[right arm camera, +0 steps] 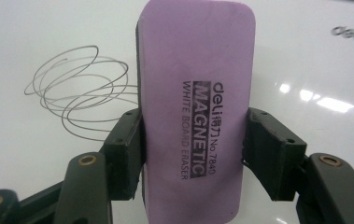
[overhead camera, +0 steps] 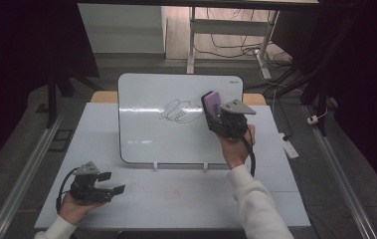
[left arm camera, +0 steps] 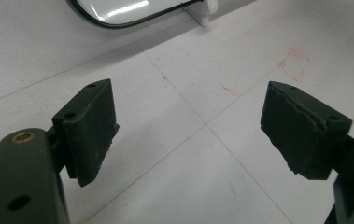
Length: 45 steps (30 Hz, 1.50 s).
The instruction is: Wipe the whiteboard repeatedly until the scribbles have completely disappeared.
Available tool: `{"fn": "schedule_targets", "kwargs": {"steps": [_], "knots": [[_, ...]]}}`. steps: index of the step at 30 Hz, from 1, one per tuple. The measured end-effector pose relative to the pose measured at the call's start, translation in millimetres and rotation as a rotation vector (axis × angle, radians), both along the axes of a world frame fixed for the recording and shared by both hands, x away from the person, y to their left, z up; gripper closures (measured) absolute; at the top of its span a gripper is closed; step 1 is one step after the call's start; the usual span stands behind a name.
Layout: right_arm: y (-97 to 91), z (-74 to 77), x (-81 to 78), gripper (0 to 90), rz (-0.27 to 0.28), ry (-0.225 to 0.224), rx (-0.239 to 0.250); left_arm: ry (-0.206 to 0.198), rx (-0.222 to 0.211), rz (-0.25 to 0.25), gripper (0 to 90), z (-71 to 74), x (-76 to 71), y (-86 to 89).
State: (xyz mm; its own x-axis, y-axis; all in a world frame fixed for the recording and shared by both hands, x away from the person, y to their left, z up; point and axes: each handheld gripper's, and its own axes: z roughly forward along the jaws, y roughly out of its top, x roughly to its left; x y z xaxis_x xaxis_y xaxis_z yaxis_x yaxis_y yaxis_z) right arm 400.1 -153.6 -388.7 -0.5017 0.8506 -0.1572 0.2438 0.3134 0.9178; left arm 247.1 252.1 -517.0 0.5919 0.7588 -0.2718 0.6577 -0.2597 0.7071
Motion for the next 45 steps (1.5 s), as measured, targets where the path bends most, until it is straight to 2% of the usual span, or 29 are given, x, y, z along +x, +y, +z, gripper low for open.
{"fn": "schedule_targets", "kwargs": {"steps": [7, 10, 13, 16, 18, 20, 22, 25, 28, 29, 31, 33, 37, 43, 45], "knots": [[10.1, -1.5, 4.1, 40.7, -0.002, 0.007, -0.010, 0.002, -0.002, 0.001, 19.3, -0.3, 0.1, 0.6], [20.3, -3.3, 5.6, 40.8, 0.012, 0.020, -0.020, 0.001, 0.000, -0.004, 19.3, -0.2, 0.2, 0.0], [39.9, -8.8, 5.9, 40.8, 0.043, 0.041, -0.054, 0.000, -0.001, -0.005, 19.3, 0.2, -0.3, -0.1], [62.1, -14.3, 3.0, 40.8, 0.086, 0.042, -0.103, 0.003, -0.005, -0.001, 19.4, 0.2, -0.9, 0.0], [67.9, -13.9, 2.1, 40.8, 0.083, 0.035, -0.128, 0.003, -0.006, -0.002, 19.3, 0.1, -1.2, 0.5], [62.3, -10.7, 4.6, 40.8, 0.077, 0.048, -0.101, 0.003, -0.005, -0.002, 19.4, -0.1, -1.0, 0.8], [53.7, -5.3, 6.6, 40.8, 0.032, 0.017, -0.118, 0.003, -0.006, -0.004, 19.4, -0.2, -1.0, 0.8], [36.1, 3.4, 13.4, 40.8, -0.031, -0.004, -0.106, 0.002, -0.006, -0.004, 19.4, 0.0, -0.7, 0.5], [27.0, 8.3, 18.6, 40.8, -0.057, -0.007, -0.089, 0.001, -0.006, -0.003, 19.4, 0.2, -0.7, 0.6], [27.8, 8.4, 19.0, 40.8, -0.059, -0.008, -0.094, 0.001, -0.006, -0.003, 19.4, 0.2, -0.7, 0.7], [33.3, 6.5, 18.3, 40.7, -0.065, -0.025, -0.135, 0.002, -0.006, -0.001, 19.4, 0.1, -0.7, 0.7], [40.0, 4.1, 17.0, 40.7, -0.055, -0.033, -0.153, 0.002, -0.005, -0.003, 19.4, 0.0, -0.9, 0.8], [56.1, -1.9, 14.1, 40.7, -0.016, -0.022, -0.153, 0.003, -0.005, -0.002, 19.5, -0.1, -1.0, 0.8], [88.9, -17.5, 1.9, 40.8, 0.077, -0.006, -0.178, 0.004, -0.003, -0.007, 19.5, -0.6, -0.7, 1.0], [93.8, -19.8, -1.0, 40.8, 0.084, -0.017, -0.199, 0.004, -0.003, -0.005, 19.5, -0.5, -1.0, 1.3]]}}
